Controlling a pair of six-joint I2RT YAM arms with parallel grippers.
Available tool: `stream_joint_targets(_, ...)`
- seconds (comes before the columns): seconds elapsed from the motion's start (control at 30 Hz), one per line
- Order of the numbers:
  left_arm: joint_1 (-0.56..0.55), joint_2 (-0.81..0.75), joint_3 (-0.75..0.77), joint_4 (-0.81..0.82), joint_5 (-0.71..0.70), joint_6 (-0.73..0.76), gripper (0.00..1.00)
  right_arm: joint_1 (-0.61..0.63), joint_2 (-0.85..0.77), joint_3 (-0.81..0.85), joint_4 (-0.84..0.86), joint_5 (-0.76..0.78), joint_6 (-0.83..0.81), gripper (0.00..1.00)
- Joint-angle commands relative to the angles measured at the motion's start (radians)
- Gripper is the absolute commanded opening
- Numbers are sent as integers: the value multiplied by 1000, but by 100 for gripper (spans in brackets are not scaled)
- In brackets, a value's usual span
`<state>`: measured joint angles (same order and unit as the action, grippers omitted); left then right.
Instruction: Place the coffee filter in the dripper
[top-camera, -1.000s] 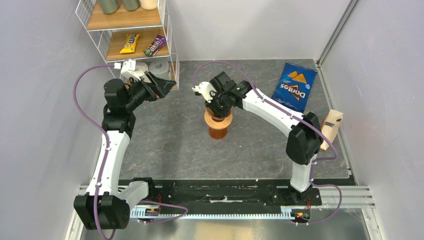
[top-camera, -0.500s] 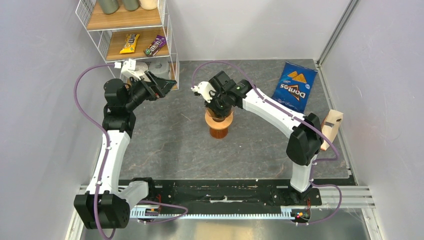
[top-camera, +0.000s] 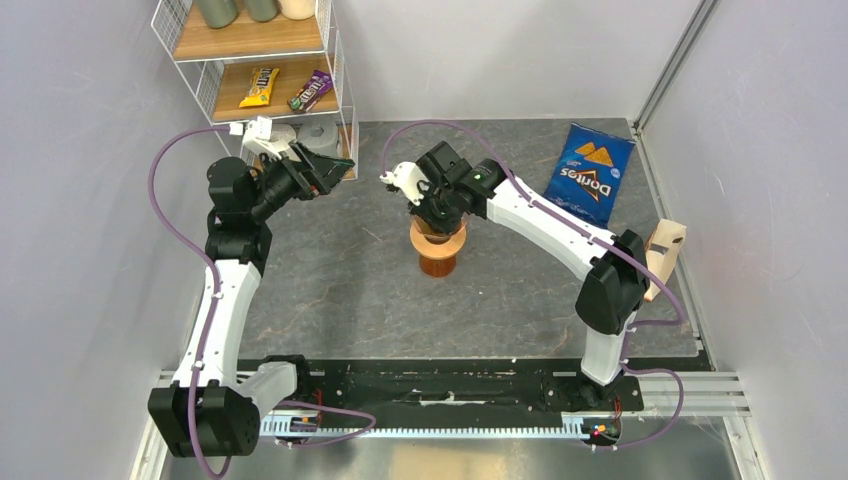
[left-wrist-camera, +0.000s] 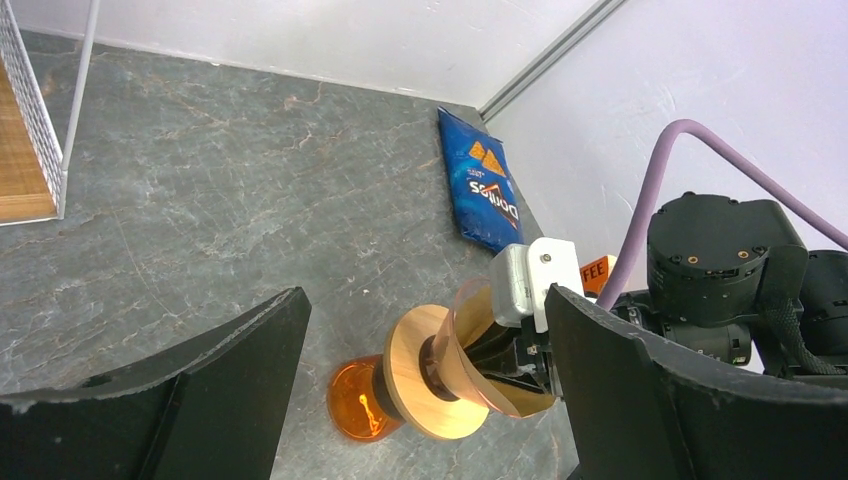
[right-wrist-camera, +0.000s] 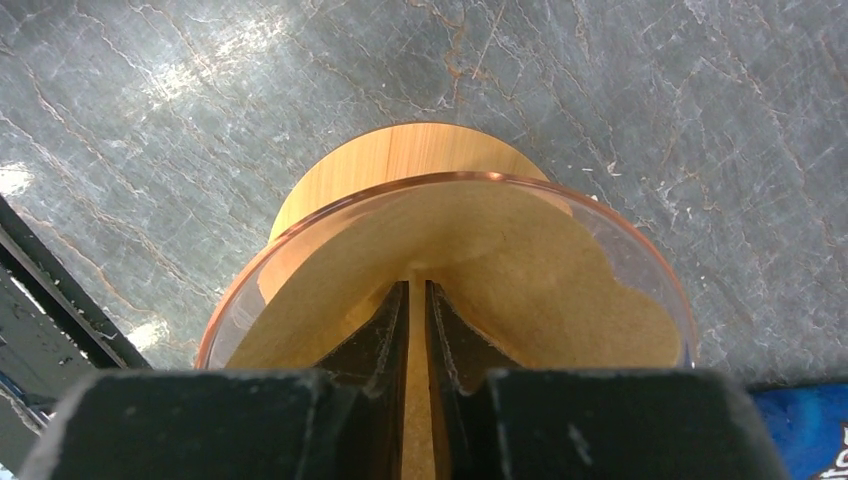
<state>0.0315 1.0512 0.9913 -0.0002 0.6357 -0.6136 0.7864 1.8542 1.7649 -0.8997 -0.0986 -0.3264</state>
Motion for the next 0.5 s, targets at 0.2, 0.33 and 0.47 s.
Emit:
stream_joint_targets(0.2, 4, 10, -10, 41, 70, -2, 96, 10, -58, 21, 38, 19, -8, 0)
stream_joint_targets(0.33, 4, 10, -26, 45, 85, -8, 96, 12, -65, 47, 35, 20, 6, 0)
stream_joint_targets(0.47, 2, 6, -51, 57, 132, -11, 94, 11, -85, 77, 23, 18, 16, 0)
